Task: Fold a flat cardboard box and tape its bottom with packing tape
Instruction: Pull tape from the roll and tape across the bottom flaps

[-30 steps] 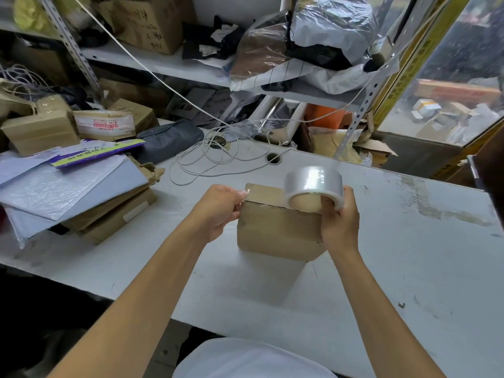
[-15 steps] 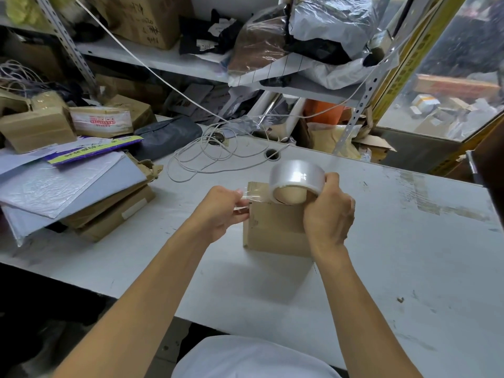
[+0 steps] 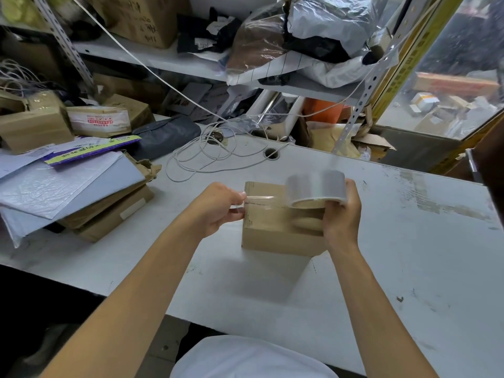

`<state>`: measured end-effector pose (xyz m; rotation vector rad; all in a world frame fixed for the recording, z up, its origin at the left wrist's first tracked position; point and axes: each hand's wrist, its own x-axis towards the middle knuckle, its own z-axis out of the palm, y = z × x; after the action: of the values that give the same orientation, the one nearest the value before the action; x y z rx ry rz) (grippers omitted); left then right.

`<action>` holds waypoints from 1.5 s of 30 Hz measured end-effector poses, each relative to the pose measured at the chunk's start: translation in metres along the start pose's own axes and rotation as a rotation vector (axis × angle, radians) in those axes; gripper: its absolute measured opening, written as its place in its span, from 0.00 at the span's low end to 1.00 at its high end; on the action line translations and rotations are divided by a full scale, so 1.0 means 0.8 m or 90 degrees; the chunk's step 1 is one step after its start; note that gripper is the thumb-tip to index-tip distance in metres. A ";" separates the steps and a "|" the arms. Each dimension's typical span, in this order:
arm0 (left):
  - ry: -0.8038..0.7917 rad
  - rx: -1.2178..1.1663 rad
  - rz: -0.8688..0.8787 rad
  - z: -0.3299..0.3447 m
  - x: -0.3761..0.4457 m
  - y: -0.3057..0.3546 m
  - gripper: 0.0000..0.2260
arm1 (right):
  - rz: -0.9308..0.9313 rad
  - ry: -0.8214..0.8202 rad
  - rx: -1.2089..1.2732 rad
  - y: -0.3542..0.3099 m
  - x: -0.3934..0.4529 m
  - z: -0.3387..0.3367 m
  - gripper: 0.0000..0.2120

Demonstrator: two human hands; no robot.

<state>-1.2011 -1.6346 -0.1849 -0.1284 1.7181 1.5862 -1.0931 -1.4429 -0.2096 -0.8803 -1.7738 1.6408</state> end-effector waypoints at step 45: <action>-0.066 -0.026 -0.106 0.003 0.039 -0.104 0.27 | 0.108 -0.383 0.260 0.010 0.019 -0.041 0.39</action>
<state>-1.1757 -1.6376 -0.2698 -0.2006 1.5544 1.4796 -1.0766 -1.4105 -0.2150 -0.3740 -1.6417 2.4557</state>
